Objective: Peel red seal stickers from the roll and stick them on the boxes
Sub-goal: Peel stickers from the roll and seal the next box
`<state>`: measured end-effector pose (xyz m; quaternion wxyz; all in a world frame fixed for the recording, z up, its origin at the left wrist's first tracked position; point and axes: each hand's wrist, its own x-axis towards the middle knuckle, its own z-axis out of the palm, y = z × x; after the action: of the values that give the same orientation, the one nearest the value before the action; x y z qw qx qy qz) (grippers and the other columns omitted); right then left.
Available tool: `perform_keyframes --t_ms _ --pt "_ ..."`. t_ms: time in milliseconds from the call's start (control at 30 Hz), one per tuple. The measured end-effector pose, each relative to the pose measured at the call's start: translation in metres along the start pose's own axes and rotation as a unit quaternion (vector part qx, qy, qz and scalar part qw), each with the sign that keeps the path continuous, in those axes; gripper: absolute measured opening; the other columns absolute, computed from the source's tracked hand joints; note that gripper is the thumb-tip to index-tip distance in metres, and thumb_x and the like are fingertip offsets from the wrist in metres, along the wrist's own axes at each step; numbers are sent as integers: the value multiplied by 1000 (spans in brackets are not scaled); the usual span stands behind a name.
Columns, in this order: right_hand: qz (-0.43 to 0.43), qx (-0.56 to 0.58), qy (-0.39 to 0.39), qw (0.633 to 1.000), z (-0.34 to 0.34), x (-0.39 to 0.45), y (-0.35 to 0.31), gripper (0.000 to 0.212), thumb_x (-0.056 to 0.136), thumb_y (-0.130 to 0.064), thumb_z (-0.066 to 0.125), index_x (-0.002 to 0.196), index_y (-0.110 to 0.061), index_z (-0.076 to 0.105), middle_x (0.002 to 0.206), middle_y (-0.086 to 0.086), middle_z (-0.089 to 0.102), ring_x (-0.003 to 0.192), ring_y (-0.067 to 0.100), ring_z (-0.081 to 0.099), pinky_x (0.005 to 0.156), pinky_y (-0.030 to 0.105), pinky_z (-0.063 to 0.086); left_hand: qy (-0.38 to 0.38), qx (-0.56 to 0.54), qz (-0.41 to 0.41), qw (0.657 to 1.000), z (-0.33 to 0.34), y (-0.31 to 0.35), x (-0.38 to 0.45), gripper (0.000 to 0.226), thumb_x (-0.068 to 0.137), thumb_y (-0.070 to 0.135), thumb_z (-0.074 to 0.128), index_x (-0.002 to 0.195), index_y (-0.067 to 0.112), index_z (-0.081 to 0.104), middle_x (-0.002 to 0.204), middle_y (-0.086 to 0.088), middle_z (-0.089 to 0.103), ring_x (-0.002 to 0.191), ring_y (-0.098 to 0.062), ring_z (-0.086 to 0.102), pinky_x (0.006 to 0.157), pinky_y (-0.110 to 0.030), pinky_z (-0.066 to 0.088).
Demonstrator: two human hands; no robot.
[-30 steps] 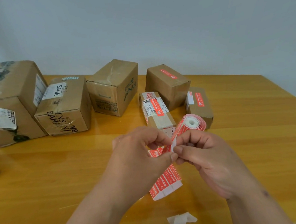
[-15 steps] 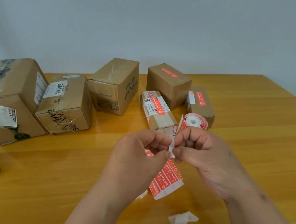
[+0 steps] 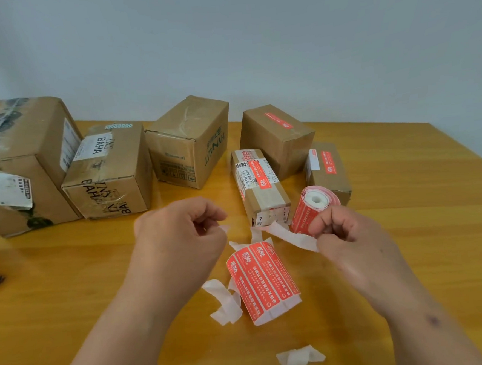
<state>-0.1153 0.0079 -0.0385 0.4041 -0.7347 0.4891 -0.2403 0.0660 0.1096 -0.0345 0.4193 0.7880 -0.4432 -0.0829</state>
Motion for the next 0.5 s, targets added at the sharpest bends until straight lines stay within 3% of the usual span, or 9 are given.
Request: perform_keyframes --t_ms 100,233,333,433,500 --pt "21 -21 19 999 -2 2 4 23 83 -2 53 70 -20 60 67 -5 57 52 4 43 44 15 32 58 4 -35 998 -6 -6 5 20 80 15 64 70 32 67 63 16 62 63 -2 56 78 -44 50" --pt "10 -101 33 994 3 4 3 24 85 -6 55 71 -24 62 83 -11 58 69 5 51 52 16 31 71 -20 -51 996 -9 -8 7 24 82 13 65 72 35 68 67 17 62 69 7 54 61 -27 40" --pt "-39 -134 53 989 8 3 -5 23 85 -8 60 78 -29 67 97 -18 49 91 3 50 62 10 34 71 -21 -29 997 -8 -2 4 28 83 13 65 73 39 65 69 19 62 74 6 56 68 -33 46" --pt "-51 -50 -2 997 13 -1 -21 13 90 -22 60 84 -30 68 92 -16 61 85 -4 57 57 5 41 85 -2 -1 996 -5 3 2 31 81 12 66 73 42 62 70 22 59 68 2 55 82 -51 50" --pt "-31 24 -62 997 20 -4 -35 12 87 -37 61 83 -28 68 80 -12 68 75 -4 62 56 7 44 93 25 42 994 -3 3 1 34 79 9 69 75 42 60 71 23 59 70 1 56 85 -51 49"
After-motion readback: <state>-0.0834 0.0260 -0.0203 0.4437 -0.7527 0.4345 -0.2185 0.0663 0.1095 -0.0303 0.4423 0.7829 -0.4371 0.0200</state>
